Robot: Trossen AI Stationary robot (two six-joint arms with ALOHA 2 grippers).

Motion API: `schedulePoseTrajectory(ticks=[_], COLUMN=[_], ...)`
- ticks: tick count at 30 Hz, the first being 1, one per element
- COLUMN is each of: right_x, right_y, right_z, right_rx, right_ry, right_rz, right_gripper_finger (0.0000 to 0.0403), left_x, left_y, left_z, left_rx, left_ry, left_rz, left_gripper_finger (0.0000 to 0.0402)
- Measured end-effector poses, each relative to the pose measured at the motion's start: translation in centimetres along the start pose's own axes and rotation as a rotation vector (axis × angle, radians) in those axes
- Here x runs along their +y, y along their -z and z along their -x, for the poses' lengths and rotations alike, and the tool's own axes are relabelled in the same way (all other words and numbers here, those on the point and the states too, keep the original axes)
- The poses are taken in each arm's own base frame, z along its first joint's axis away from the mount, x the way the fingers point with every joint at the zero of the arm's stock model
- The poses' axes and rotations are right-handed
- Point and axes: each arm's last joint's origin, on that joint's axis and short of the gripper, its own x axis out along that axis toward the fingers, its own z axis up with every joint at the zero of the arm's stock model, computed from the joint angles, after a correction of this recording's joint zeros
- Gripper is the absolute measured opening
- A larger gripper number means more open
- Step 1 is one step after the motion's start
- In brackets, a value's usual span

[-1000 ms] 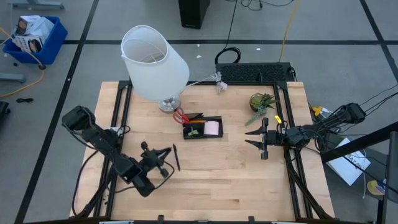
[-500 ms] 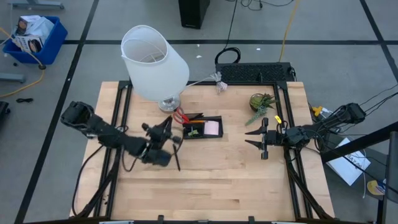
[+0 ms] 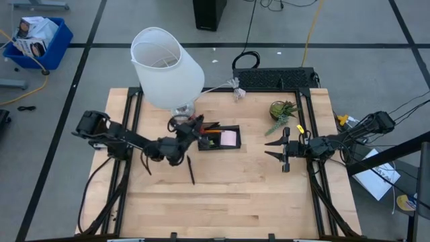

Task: Pick and place office supplies into organizer
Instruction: Put the left black pen into the top left compartment of the desk organizer, then put the black pen into the top left compartment of the desk organizer

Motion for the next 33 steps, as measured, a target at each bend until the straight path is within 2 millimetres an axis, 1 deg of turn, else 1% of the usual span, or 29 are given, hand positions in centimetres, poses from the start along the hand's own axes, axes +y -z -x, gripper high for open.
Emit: schedulePoseTrajectory(ticks=[2,7,9,12,17,19,24,26,30,33], right_x=[0.0,0.0,0.0,0.0,0.0,0.0,0.0,0.0,0.0,0.0], right_y=[0.0,0.0,0.0,0.0,0.0,0.0,0.0,0.0,0.0,0.0], right_z=[0.0,0.0,0.0,0.0,0.0,0.0,0.0,0.0,0.0,0.0], right_rx=[-0.001,0.000,-0.001,-0.001,-0.001,-0.001,0.000,-0.001,-0.001,0.000], right_ry=[0.000,0.000,0.000,0.000,0.000,0.000,0.000,0.000,0.000,0.000], right_rz=[-0.001,0.000,0.000,-0.001,0.000,-0.001,0.000,0.000,0.000,0.000], right_gripper_finger=[0.0137,0.0137,0.0137,0.0137,0.0137,0.0137,0.0137,0.0137,0.0137,0.0137], left_x=[0.2,0.9,1.2,1.4,1.6,1.4,1.1,0.8,-0.1,-1.0], left_y=[-0.3,-0.3,-0.3,-0.2,0.0,0.2,0.2,0.5,2.2,3.2], left_z=[-0.6,-2.6,-3.1,-3.6,-4.1,-3.9,-3.7,-3.5,-2.1,-0.3], left_rx=[-0.024,-0.053,-0.059,-0.067,-0.056,-0.044,-0.048,-0.017,0.111,0.187], left_ry=[0.032,0.140,0.160,0.181,0.203,0.215,0.301,0.350,0.454,0.561], left_rz=[0.014,0.046,0.041,0.017,-0.023,-0.038,0.002,0.012,-0.089,-0.201], left_gripper_finger=[0.0024,0.0064,0.0068,0.0052,0.0005,0.0006,0.0039,0.0050,0.0066,0.0074])
